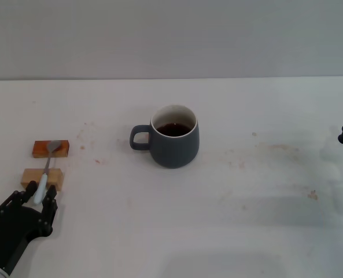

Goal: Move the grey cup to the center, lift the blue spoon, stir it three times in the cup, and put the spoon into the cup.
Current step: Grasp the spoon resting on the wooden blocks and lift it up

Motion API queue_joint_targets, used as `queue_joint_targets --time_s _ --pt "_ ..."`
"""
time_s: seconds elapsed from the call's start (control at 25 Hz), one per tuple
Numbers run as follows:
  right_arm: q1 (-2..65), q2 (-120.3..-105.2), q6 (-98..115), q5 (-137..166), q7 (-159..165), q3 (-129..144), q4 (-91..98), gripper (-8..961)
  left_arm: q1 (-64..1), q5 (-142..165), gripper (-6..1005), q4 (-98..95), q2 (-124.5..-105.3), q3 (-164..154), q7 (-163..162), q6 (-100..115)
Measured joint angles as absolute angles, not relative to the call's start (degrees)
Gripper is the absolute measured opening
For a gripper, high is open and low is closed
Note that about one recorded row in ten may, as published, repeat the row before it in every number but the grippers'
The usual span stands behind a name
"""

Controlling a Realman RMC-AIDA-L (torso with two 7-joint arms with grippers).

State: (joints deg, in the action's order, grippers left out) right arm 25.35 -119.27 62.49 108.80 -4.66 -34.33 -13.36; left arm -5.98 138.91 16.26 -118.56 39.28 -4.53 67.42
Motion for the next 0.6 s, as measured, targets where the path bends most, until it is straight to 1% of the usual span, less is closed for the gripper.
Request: queue_joint_targets --time_s 0.24,0.6 --pt "25.21 -119.27 62.69 108.88 -4.66 -34.36 -13.36 -1 -5.98 138.81 374 16.26 -118.56 39.28 -4.63 67.39" --pt "25.10 -119.27 62.81 108.96 -4.66 -34.28 -13.36 -1 -5.88 138.92 318 16.26 -118.56 39.28 -4.84 67.12"
